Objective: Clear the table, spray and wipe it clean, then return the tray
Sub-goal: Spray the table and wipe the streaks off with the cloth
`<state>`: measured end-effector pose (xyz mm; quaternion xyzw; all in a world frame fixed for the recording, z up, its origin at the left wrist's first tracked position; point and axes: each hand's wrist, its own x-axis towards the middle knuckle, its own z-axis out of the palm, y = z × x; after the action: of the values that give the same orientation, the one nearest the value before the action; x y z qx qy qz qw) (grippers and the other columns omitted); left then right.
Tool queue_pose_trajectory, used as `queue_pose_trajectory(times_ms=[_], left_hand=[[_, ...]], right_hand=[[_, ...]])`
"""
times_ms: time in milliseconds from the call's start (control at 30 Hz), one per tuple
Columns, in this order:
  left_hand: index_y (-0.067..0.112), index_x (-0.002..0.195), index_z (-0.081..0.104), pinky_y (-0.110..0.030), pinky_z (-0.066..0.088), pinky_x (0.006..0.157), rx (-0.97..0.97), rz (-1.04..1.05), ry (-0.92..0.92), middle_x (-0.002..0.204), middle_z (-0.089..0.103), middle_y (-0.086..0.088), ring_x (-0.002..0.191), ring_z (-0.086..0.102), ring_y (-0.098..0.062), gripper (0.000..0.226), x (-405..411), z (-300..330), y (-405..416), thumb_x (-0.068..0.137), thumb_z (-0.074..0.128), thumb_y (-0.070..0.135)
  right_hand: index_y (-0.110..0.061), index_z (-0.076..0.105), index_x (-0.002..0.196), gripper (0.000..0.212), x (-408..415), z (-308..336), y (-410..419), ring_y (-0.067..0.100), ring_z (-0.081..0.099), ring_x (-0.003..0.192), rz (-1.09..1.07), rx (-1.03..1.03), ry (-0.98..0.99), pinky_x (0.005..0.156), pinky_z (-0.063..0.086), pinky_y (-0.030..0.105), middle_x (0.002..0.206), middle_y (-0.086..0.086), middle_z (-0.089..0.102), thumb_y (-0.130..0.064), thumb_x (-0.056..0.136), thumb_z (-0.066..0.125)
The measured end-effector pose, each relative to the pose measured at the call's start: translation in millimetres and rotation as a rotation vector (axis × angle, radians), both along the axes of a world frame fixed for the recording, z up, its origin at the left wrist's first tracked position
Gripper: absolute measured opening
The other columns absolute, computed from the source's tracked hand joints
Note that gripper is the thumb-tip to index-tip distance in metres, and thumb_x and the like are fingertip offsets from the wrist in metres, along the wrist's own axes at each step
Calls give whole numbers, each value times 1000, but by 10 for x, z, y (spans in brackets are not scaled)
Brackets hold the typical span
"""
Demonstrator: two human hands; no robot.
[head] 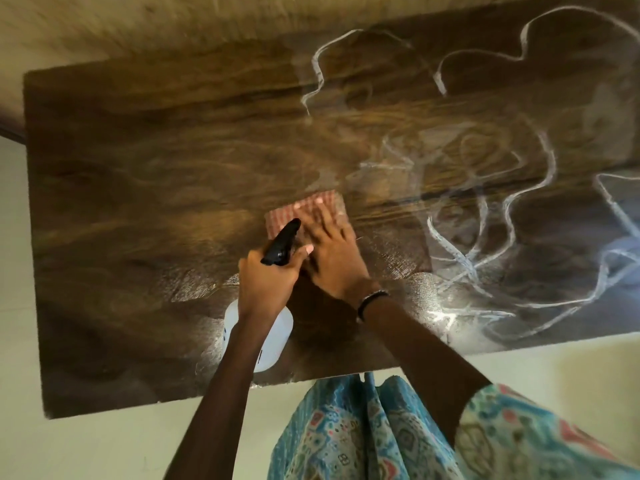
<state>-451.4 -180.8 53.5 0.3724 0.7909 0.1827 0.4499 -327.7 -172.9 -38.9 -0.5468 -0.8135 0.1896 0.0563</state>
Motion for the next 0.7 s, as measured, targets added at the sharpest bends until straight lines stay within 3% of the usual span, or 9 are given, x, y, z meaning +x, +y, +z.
queue_pose_trajectory(times_ms=[67,167,300,433,500,600,700], left_hand=[[20,75,45,-36,48,73,-6,-14,6,91,58,-9,85,58,-26,44,20,13,68,69,79,47],[18,68,51,-34,46,71,25,-29,11,84,61,-9,86,61,-28,39,16,16,154,71,78,46],[18,66,63,-28,45,63,22,-56,-10,76,66,-10,82,65,-27,41,-16,-59,224,67,75,56],[8,86,67,-20,44,62,-1,-40,-26,93,66,-10,86,64,-19,71,-5,-83,301,55,68,72],[5,93,66,-24,44,75,-33,5,-2,99,55,-4,94,54,-14,68,6,-77,345,61,74,64],[2,93,62,-37,50,83,-33,-14,6,99,58,-11,97,57,-26,79,17,-102,404,57,72,72],[3,91,53,-35,48,71,-32,-24,7,103,59,-17,89,59,-29,66,44,-63,477,64,76,59]], right_hand=[[-19,51,135,61,45,17,-186,38,25,142,110,45,-19,113,23,58,150,12,39,-28,76,66],[-32,36,143,57,557,11,-455,33,15,146,239,48,-86,116,19,53,156,6,30,-35,87,44],[-35,20,149,65,1251,15,-368,34,9,147,74,-3,-106,113,25,56,158,5,21,-34,88,42],[-36,27,148,63,1057,57,143,33,9,147,-121,-45,-119,114,22,57,159,3,22,-34,87,42],[-35,33,146,61,720,72,355,33,9,147,-155,-66,-132,114,21,58,158,2,23,-38,85,35],[-29,44,141,61,305,75,452,35,18,145,-61,-47,-129,113,23,55,155,5,31,-36,82,31],[-26,41,142,58,344,46,217,35,19,145,166,19,-141,114,23,56,155,8,32,-35,85,37]])
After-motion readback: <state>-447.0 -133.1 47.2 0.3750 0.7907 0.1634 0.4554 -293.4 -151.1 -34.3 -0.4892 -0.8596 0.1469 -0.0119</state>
